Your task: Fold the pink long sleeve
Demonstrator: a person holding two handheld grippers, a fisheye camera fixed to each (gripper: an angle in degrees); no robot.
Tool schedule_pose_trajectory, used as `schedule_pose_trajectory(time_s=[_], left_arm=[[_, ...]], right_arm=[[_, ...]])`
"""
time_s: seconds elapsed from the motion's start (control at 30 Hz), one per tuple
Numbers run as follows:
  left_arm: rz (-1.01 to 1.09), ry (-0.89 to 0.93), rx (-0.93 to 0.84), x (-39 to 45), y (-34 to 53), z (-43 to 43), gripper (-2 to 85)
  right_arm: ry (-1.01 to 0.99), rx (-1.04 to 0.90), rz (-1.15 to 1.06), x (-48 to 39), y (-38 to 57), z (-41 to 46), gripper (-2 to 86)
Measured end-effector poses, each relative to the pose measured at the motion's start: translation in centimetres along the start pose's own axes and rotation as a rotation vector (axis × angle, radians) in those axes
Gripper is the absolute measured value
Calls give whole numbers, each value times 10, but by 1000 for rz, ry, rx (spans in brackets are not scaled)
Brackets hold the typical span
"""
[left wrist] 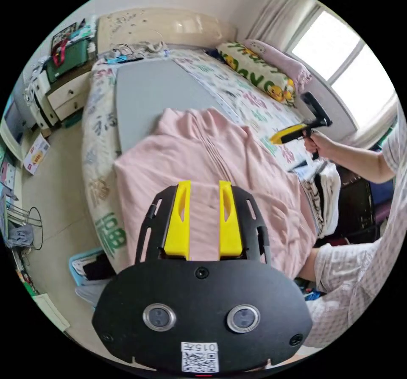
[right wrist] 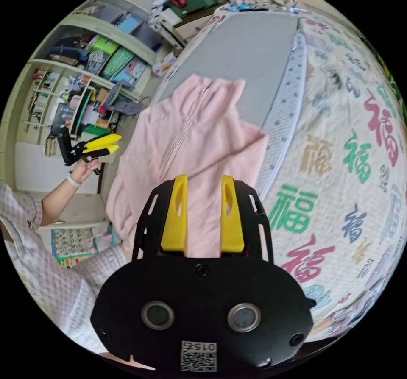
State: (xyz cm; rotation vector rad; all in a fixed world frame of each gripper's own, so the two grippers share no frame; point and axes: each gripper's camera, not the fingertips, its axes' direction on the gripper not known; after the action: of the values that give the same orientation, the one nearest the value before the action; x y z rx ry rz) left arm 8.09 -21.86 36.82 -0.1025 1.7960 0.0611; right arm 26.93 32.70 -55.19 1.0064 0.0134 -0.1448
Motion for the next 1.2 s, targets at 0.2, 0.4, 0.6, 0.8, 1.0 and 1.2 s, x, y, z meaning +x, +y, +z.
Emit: schedule_pose_trajectory(time_s=[0.2, 0.4, 0.6, 0.8, 1.0, 1.2], left_arm=[[-31, 13, -34, -113, -106, 61, 137], [-86, 81, -138, -162, -136, 125, 139], [-111, 89, -226, -179, -119, 152, 82], [-131, 27, -162, -171, -89, 115, 30], [-121, -11, 1, -155, -80, 24, 11], [-120, -36, 173, -144, -73, -56, 10]], right_arm=[[13, 18, 63, 38, -88, 38, 161], [-43, -57, 90, 63, -114, 86, 131], [21, -90, 123, 76, -102, 116, 73], [14, -3, 131, 69, -74, 114, 51], [15, 192, 149, 54, -51, 68, 45], [56, 322, 125, 41, -52, 28, 46]])
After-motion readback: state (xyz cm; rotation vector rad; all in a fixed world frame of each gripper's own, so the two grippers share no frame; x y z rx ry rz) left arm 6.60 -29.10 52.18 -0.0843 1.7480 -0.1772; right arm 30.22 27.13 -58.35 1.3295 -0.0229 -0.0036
